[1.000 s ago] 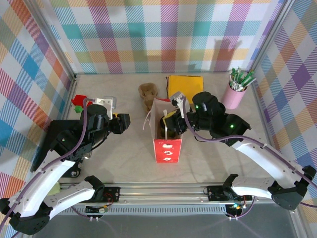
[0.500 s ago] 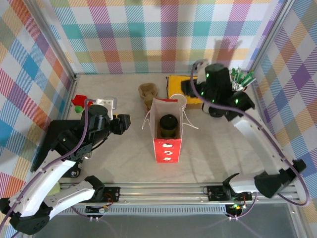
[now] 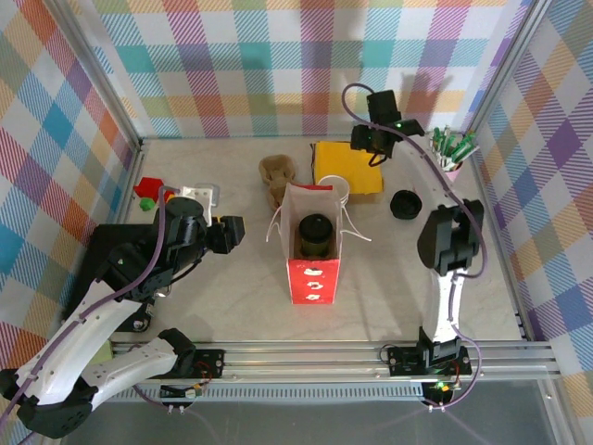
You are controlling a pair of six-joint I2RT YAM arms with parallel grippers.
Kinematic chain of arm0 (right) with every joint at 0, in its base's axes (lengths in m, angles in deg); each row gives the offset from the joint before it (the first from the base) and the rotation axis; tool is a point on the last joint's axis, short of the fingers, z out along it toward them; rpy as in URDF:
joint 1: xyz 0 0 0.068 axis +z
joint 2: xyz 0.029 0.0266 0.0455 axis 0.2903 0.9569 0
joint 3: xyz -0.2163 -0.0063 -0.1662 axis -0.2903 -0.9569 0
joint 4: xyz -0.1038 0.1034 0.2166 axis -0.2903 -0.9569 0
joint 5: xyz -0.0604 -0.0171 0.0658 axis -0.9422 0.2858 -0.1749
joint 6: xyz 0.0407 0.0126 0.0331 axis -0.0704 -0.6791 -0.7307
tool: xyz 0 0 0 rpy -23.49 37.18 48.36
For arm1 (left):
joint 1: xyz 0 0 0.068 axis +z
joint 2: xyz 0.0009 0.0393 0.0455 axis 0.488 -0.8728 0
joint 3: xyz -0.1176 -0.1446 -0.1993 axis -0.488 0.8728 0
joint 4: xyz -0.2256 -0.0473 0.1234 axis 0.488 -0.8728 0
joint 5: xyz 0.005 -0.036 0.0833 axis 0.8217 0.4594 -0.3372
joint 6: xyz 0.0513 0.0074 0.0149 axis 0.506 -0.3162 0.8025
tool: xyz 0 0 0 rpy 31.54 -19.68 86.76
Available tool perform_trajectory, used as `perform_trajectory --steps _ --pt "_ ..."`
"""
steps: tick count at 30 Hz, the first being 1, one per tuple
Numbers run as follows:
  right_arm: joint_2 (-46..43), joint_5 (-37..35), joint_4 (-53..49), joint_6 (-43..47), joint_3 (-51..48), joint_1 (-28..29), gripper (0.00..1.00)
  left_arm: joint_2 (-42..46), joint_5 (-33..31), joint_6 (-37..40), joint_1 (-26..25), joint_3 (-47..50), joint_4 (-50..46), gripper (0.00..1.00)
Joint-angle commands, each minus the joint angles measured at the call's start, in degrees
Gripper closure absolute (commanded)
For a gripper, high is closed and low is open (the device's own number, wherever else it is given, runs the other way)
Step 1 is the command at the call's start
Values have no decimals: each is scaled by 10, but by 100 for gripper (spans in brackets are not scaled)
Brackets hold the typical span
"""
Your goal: Pack the takeout coffee
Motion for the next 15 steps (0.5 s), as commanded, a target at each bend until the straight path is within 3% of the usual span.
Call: perform_trajectory --steps 1,15 --pt "41 7 -21 -5 42 -5 33 7 -6 -10 -6 -8 -13 47" --pt "188 57 -47 1 137 -13 21 11 -10 -15 -9 -8 -24 47"
